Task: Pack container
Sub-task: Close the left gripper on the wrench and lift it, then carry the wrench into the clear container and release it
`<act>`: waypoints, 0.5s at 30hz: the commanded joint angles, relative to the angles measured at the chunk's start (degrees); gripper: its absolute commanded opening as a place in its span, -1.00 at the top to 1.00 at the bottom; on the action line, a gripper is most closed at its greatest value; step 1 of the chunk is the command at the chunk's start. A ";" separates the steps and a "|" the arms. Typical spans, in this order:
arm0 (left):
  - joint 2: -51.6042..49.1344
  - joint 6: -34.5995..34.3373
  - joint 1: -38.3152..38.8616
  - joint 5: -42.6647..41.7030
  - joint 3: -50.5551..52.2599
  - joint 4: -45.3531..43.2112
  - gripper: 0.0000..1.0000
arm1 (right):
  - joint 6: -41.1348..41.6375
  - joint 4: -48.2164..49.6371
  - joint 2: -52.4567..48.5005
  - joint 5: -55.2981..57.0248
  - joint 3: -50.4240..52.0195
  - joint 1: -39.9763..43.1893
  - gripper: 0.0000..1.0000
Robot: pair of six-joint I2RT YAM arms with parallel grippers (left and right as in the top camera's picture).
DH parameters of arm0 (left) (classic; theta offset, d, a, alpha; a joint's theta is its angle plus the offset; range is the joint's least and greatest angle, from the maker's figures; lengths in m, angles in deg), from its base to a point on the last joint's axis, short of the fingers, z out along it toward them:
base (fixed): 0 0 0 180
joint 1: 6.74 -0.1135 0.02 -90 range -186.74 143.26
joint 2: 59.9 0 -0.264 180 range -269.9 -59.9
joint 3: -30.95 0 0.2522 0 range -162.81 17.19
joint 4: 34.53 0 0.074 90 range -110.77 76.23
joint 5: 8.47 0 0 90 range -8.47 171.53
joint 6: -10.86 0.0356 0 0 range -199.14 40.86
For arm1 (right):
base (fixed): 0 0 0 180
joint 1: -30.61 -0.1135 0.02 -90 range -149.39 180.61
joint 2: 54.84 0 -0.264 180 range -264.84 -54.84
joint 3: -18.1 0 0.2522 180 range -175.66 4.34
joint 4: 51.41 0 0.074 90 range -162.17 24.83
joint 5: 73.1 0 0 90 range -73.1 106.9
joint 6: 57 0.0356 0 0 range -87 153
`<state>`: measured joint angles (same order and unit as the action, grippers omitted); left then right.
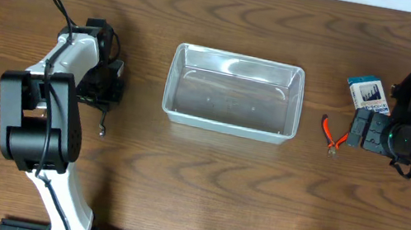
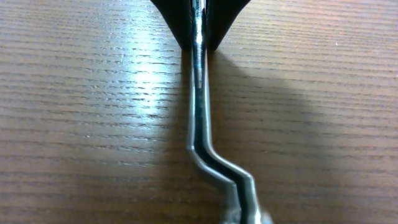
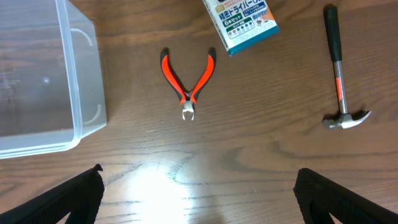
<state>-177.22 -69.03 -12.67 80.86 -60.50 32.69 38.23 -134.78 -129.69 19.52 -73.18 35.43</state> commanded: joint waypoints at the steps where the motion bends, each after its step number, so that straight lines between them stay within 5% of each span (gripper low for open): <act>1: -0.90 -1.18 -0.15 1.55 1.44 -1.09 0.89 | -0.22 -0.13 0.26 0.61 -0.74 0.31 -0.98; 15: 6.43 -2.60 3.43 0.68 -9.11 5.11 0.88 | -1.27 -0.02 0.26 0.61 -0.74 0.31 -0.99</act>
<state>-176.48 -71.63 -11.53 81.12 -64.11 36.77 37.95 -134.73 -129.69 19.52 -73.18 35.43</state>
